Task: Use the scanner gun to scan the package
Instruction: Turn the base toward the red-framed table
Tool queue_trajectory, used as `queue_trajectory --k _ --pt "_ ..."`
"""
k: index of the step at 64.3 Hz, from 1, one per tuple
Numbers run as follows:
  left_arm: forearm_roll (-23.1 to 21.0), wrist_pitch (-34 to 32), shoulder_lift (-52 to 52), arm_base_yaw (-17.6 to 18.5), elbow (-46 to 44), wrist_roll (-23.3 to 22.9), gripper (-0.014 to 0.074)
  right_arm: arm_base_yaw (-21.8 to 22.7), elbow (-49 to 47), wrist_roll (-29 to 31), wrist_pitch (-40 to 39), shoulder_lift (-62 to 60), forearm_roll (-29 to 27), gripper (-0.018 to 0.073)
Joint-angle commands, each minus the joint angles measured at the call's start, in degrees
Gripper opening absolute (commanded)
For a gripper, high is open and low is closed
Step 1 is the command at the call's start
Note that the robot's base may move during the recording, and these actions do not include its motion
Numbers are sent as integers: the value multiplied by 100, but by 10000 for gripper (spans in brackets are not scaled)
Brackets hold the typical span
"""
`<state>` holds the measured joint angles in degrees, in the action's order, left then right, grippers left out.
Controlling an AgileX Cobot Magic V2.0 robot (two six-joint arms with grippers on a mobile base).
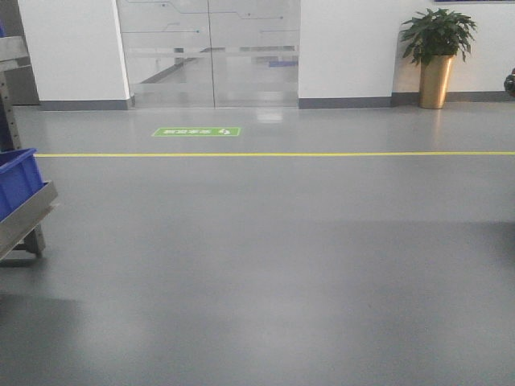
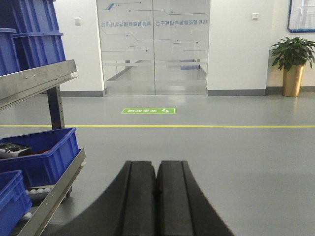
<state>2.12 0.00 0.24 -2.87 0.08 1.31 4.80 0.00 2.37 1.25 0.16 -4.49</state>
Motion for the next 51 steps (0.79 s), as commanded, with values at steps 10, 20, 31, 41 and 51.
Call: queue_trajectory --k 10,20,31,41,51 --pt "-37 -105 -24 -7 -8 2 -111 15 0 50 -91 -16 -10 -169" --pt "-37 -105 -24 -7 -8 2 -111 15 0 50 -91 -16 -10 -169" --pt "-37 -105 -24 -7 -8 2 -111 15 0 50 -91 -16 -10 -169" --pt "-37 -105 -24 -7 -8 2 -111 15 0 50 -91 -16 -10 -169" --pt "-37 -105 -24 -7 -8 2 -111 15 0 50 -91 -16 -10 -169"
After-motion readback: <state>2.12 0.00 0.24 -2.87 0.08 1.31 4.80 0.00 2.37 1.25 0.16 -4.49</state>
